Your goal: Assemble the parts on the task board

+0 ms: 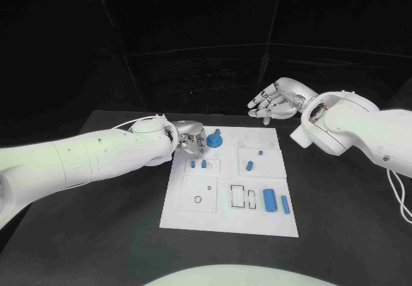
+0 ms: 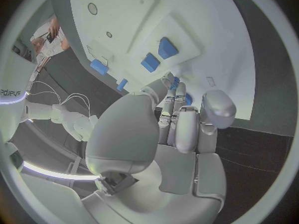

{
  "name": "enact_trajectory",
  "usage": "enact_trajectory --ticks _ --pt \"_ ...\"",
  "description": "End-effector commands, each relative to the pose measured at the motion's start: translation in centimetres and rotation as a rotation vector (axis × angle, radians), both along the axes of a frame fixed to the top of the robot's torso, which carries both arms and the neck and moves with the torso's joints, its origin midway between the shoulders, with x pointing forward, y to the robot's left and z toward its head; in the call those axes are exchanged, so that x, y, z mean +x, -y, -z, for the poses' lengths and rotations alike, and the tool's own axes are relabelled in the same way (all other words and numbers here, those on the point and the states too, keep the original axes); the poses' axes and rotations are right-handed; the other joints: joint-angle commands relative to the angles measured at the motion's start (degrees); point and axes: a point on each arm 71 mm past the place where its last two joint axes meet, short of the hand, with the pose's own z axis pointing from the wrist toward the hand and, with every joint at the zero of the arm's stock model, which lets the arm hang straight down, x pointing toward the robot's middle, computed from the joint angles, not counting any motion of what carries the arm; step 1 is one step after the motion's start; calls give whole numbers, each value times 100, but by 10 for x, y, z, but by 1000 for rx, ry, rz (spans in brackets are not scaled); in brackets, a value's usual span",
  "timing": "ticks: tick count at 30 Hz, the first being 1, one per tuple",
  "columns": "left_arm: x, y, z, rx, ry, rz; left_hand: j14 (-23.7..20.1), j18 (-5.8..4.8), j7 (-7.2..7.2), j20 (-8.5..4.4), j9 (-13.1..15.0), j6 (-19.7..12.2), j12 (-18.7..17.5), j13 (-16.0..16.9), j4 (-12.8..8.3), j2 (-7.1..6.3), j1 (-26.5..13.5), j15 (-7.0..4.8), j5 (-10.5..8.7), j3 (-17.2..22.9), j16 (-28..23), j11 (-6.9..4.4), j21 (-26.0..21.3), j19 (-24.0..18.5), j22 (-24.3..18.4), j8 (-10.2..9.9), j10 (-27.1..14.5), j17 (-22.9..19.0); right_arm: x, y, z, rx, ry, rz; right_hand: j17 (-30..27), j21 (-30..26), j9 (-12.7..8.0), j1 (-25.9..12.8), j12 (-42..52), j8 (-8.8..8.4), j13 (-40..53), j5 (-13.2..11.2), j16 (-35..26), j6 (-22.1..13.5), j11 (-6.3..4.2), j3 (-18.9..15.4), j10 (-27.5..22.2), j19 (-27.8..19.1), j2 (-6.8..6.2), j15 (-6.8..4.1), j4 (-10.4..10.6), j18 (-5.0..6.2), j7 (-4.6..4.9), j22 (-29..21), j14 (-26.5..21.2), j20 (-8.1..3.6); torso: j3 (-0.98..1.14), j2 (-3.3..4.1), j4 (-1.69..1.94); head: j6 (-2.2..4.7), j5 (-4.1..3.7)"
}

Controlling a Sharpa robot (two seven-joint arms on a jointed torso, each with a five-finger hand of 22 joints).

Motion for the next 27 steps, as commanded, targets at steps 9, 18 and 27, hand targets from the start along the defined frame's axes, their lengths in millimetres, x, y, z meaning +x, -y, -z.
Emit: enact_trajectory --ticks 9,18,27 --pt "-1 0 3 13 -19 14 69 -91 27 33 -29 -139 -160 -14 45 -78 -92 37 9 21 -38 61 -6 -19 -13 -137 -141 -53 0 0 -2 3 10 -5 18 -23 6 9 40 23 -11 29 -31 -12 -3 0 -36 20 4 -10 38 20 11 -10 -22 26 0 -1 0 -4 -18" --pt "0 -1 3 10 -7 1 51 -68 39 69 -59 -407 -300 -16 46 -186 -143 68 8 6 -55 97 -98 -66 -103 -341 -283 -115 0 0 -2 2 9 -3 18 -23 6 9 40 23 -11 29 -31 -12 -3 0 -36 20 4 -10 38 20 11 -10 -22 26 -2 -2 5 -11 -24" --pt "1 -4 1 3 10 -15 36 -35 29 98 -50 -670 -449 -14 42 -258 -162 94 8 -62 -73 134 -241 -126 -244 -509 -507 -176 0 1 -2 1 8 0 22 -25 6 8 41 24 -12 28 -32 -13 -2 -2 -38 21 1 -9 41 20 12 -11 -22 26 -2 -4 1 -3 -20"
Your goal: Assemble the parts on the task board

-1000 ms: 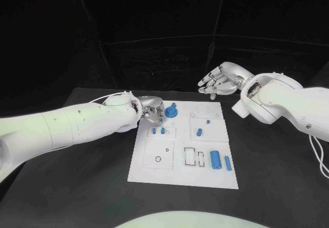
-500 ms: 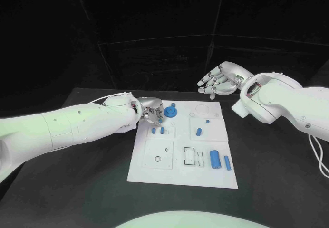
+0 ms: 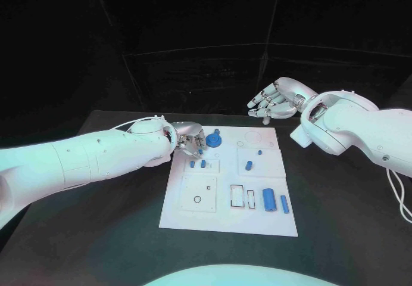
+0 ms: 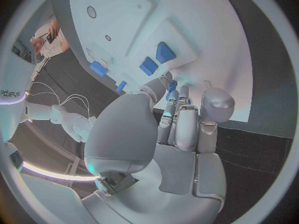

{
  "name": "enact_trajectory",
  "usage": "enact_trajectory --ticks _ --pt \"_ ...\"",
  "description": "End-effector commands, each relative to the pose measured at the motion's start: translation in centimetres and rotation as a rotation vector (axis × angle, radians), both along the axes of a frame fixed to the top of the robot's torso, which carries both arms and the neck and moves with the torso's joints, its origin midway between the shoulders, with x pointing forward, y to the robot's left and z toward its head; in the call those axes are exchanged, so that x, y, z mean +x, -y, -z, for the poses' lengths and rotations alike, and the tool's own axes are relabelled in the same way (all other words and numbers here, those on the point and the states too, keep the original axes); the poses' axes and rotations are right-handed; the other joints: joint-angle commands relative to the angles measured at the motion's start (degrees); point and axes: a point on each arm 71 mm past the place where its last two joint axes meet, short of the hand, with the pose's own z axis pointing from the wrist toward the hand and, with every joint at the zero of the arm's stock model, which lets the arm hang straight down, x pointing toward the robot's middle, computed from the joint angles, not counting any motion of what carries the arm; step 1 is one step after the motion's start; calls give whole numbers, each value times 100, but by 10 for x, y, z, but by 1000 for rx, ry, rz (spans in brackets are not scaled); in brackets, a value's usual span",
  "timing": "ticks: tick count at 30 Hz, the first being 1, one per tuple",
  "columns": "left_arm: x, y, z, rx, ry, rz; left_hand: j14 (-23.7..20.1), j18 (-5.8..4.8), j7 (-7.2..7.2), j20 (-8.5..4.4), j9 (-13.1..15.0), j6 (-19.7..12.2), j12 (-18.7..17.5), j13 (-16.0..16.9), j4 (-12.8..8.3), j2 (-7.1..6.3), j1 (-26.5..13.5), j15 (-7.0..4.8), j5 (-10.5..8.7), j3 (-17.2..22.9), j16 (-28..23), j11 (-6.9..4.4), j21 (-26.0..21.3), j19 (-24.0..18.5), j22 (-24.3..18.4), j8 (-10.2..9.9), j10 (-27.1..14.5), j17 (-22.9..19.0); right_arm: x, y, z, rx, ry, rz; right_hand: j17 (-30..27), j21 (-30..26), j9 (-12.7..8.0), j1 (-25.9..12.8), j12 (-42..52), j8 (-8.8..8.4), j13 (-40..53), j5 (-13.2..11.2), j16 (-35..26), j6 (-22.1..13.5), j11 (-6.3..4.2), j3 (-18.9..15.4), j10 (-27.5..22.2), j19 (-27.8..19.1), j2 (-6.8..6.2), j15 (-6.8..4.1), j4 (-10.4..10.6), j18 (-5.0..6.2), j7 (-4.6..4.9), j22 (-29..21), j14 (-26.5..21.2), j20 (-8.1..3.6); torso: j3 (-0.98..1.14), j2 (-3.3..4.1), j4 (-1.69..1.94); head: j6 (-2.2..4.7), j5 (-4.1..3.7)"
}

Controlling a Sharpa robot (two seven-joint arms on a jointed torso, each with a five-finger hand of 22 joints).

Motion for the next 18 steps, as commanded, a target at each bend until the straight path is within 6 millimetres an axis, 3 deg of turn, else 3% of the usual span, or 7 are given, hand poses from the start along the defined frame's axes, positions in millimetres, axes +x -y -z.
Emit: enact_trajectory --ticks 1,10,15,18 --pt "1 -2 -2 -6 16 -12 54 -28 0 19 3 -57 -51 -7 -8 -53 5 37 7 -56 -11 21 -71 -56 -56 -35 -92 -13 0 0 -2 1 8 -3 11 -25 6 9 20 24 -8 28 -32 -14 -2 -2 -39 21 -1 -9 41 19 12 -7 -23 26 1 -1 1 6 3" --pt "0 -17 -3 -18 17 -49 42 40 -1 90 9 -362 -276 -11 -26 -64 76 118 7 -282 -22 128 -426 -170 -418 -40 -592 -87 2 6 0 -57 17 -1 31 -23 3 57 24 22 -17 27 -35 -30 -4 10 -51 38 -12 -14 20 22 12 -4 -24 22 -1 -3 7 20 -7" --pt "-1 -32 -7 -43 14 -81 48 50 -2 101 26 -311 -247 5 -11 -39 91 123 7 -347 -10 127 -468 -170 -459 -1 -586 -79 4 12 1 -111 35 -2 89 16 16 138 -123 72 -120 -21 -5 43 12 60 -240 117 12 -23 -6 26 14 17 66 6 -6 -6 15 51 -28" --pt "-1 -46 -12 -89 18 -108 58 59 32 86 53 -150 -84 52 -7 36 131 90 9 -360 6 72 -477 -154 -465 77 -320 -63 5 16 4 -162 54 -11 172 109 27 201 -348 118 -302 -89 91 122 17 109 -352 248 29 -47 -31 32 0 67 259 -22 1 -8 11 67 -38"
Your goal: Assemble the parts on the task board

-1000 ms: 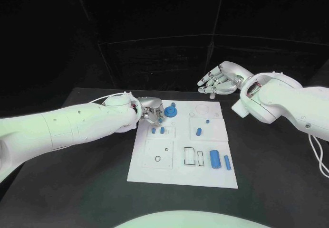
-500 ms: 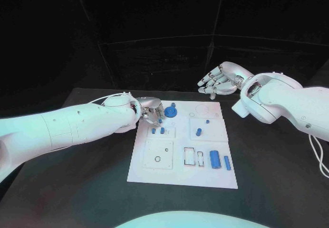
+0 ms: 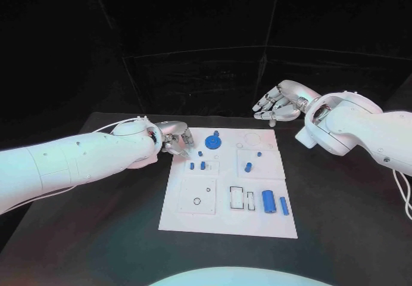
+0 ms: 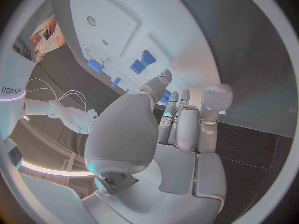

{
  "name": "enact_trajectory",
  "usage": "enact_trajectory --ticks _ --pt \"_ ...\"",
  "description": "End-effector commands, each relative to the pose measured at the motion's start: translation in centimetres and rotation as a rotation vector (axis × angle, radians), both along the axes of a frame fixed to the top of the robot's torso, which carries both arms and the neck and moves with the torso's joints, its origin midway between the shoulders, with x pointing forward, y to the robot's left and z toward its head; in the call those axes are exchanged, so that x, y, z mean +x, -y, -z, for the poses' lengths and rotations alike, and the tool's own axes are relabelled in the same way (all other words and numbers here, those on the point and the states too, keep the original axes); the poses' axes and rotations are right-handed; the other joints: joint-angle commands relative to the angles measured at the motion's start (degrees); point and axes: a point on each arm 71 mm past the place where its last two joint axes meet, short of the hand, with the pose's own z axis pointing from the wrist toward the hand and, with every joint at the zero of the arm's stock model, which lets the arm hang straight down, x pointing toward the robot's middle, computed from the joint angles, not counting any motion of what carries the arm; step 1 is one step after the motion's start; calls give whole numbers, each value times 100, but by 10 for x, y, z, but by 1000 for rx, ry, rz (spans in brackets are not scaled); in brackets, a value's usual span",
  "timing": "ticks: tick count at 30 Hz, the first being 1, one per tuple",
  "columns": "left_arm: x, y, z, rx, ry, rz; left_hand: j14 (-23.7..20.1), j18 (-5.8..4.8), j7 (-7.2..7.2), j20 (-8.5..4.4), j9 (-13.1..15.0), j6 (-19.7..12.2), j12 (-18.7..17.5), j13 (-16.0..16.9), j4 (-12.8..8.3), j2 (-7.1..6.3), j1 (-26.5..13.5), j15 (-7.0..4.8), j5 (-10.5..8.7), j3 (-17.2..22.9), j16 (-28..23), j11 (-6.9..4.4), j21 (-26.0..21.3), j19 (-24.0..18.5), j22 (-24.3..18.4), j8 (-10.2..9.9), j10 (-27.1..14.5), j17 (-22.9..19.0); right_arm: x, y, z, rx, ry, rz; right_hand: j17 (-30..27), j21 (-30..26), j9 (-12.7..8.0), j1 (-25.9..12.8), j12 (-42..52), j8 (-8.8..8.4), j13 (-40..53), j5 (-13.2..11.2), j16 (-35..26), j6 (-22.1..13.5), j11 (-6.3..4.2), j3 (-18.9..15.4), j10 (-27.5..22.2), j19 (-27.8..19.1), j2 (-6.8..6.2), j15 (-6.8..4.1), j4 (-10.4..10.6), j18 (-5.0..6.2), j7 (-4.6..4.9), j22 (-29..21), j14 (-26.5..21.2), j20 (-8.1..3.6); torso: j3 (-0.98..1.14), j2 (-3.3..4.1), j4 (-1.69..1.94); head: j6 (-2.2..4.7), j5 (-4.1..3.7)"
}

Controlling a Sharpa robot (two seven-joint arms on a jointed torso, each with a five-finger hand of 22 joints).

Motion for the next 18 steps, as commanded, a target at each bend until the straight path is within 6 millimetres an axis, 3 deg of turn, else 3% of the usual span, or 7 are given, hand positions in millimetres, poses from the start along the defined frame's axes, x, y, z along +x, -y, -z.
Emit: enact_trajectory --ticks 1,3,6,9,11,14,18 --pt "1 -11 -9 -99 14 -44 46 61 22 -4 24 164 164 47 1 70 57 -19 10 -24 5 -52 -32 -13 -19 79 263 6 0 2 3 -111 37 -34 93 132 11 110 -195 45 -174 -85 130 86 -4 61 -28 161 -3 -30 -29 32 -24 69 221 -29 5 -2 0 19 -11" --pt "1 -20 -15 -188 45 -77 31 80 34 -31 55 357 295 80 -6 145 101 -48 12 43 -12 -88 -109 -41 -97 179 505 -35 -1 4 7 -158 54 -46 192 262 13 152 -348 68 -323 -155 259 138 -21 99 24 292 0 -60 -59 32 -42 145 417 -66 4 -3 -3 46 -31" --pt "0 -32 -28 -371 116 -136 -33 116 15 -99 134 780 578 163 -180 311 401 -134 28 346 -88 -178 -271 -125 -258 411 1012 -190 -4 5 15 -244 102 -69 428 616 13 218 -519 93 -493 -268 559 212 -50 163 139 529 0 -108 -119 -2 -79 446 682 -115 7 -5 -12 80 -78" --pt "-3 -40 -34 -579 113 -200 -319 229 21 -137 133 851 654 163 -243 268 364 -147 47 559 -467 -184 -907 -491 -881 460 1080 -874 -7 5 24 -321 146 -91 1254 1388 1 228 -702 81 -666 -358 1411 269 -77 237 265 910 -8 -126 -160 -135 -117 1252 838 -150 0 -4 -10 128 -212" --pt "-6 -44 -38 -812 57 -267 -631 329 49 -120 104 794 655 132 -225 221 226 -119 38 681 -874 -156 -1504 -863 -1444 442 991 -1579 -12 4 36 -395 183 -116 1848 1886 -6 226 -822 56 -776 -413 2020 323 -87 290 273 1128 -24 -137 -189 -226 -139 1791 901 -156 -5 -2 -10 146 -281" --pt "-10 -46 -40 -1005 6 -306 -940 331 59 -93 89 774 686 116 -178 159 68 -97 70 691 -1237 -143 -1622 -1024 -1493 449 956 -2183 -17 2 48 -458 216 -141 2256 2237 -16 209 -934 10 -890 -444 2451 351 -85 346 276 1248 -44 -130 -214 -283 -144 2166 910 -153 -5 -1 -8 192 -352" --pt "-14 -47 -42 -1131 -21 -304 -1073 340 32 -85 84 786 742 114 -135 100 -71 -95 137 649 -1405 -165 -1699 -1087 -1535 471 983 -2462 -21 1 62 -518 238 -164 2451 2401 -27 182 -1078 -45 -1011 -471 2662 330 -43 395 158 1275 -62 -103 -221 -309 -129 2340 891 -134 -18 -5 -7 231 -403"
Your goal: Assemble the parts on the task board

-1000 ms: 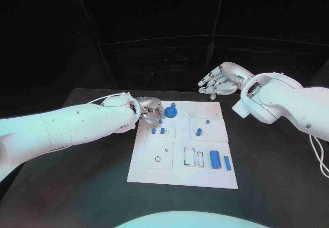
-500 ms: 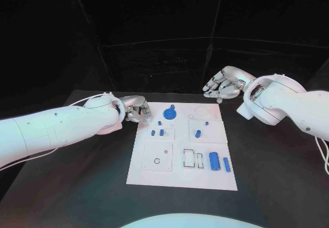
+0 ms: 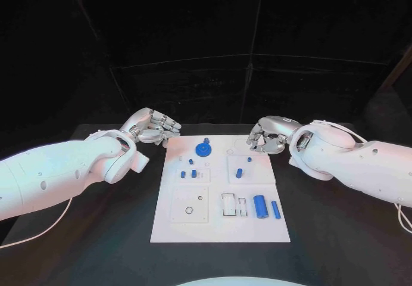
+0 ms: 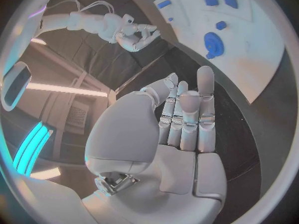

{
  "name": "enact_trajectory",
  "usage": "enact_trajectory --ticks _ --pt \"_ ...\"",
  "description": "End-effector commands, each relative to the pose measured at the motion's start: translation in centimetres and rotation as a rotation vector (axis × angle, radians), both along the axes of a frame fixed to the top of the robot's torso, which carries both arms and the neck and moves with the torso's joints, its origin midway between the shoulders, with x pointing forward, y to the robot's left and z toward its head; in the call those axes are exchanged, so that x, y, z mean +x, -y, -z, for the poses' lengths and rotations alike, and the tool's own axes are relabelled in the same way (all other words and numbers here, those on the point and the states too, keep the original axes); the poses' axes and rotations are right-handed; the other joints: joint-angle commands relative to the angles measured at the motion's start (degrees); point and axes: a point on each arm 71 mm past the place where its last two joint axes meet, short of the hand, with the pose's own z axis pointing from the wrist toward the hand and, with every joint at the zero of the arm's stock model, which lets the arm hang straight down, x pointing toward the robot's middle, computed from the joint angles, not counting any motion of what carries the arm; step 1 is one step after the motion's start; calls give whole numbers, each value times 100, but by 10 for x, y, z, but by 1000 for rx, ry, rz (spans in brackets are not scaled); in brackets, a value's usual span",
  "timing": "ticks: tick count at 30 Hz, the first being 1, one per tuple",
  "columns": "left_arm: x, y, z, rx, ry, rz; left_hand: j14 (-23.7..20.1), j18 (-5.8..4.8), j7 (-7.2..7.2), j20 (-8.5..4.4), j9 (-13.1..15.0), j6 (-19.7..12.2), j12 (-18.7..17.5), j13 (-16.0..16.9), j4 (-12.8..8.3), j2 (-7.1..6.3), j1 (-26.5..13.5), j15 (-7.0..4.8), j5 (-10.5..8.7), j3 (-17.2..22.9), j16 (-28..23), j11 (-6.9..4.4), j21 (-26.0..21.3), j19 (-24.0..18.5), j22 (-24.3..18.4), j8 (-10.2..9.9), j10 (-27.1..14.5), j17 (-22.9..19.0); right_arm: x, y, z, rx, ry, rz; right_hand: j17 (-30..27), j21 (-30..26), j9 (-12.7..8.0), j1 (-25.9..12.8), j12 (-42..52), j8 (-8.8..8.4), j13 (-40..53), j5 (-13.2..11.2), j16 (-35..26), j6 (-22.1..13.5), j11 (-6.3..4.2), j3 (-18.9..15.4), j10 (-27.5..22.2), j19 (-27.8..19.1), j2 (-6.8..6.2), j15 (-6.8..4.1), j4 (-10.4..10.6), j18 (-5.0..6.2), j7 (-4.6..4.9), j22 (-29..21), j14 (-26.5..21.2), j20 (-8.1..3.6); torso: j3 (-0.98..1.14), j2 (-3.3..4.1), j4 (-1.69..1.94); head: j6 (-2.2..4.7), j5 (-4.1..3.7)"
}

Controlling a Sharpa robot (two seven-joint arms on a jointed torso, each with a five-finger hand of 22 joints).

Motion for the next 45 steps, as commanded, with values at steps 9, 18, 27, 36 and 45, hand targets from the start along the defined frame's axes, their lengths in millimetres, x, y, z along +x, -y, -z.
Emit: enact_trajectory --ticks 9,18,27,36,45 --pt "-10 -1 -9 -449 -48 -55 -186 78 -28 31 -40 -75 106 -27 219 -62 -403 3 30 -301 -349 -45 -258 -55 -177 21 -18 -554 -4 -7 24 -209 85 -80 406 267 -28 -72 -389 -236 -393 -82 452 -146 157 158 -415 18 -157 121 -28 -140 97 277 181 105 -2 10 4 61 -78" --pt "-17 4 -9 -495 -88 -49 -185 78 -15 28 -43 -79 115 -33 216 -26 -372 5 33 -312 -376 -42 -295 -37 -209 23 -26 -592 -3 -12 35 -239 47 -86 530 346 -27 -93 -470 -338 -543 -83 601 -234 210 206 -506 -1 -184 161 -63 -142 148 357 159 151 3 25 -1 23 -37" --pt "-19 5 -8 -500 -97 -46 -196 76 1 30 -49 -96 120 -40 208 1 -339 11 34 -323 -404 -31 -329 -25 -238 19 -46 -636 -1 -14 42 -254 23 -85 556 381 -22 -76 -475 -352 -584 -78 639 -232 220 243 -503 3 -167 170 -86 -144 165 393 153 162 8 10 -5 -6 -24" --pt "-19 4 -8 -498 -104 -49 -206 74 16 34 -56 -121 123 -48 198 28 -304 19 36 -331 -420 -20 -362 -17 -265 13 -74 -660 -2 -18 46 -258 10 -94 913 772 10 -29 -398 -315 -686 -165 1025 -64 191 436 -282 235 -60 151 -153 -225 147 834 212 163 11 10 -4 -32 -5" --pt "-18 1 -7 -497 -110 -50 -215 73 22 36 -59 -134 126 -51 191 48 -280 23 37 -331 -431 -14 -379 -13 -279 10 -88 -680 -2 -18 48 -270 -6 -89 1267 1237 43 69 -334 -236 -765 -343 1418 173 131 787 -9 509 67 112 -321 -331 112 1370 261 129 8 12 0 -55 -25"
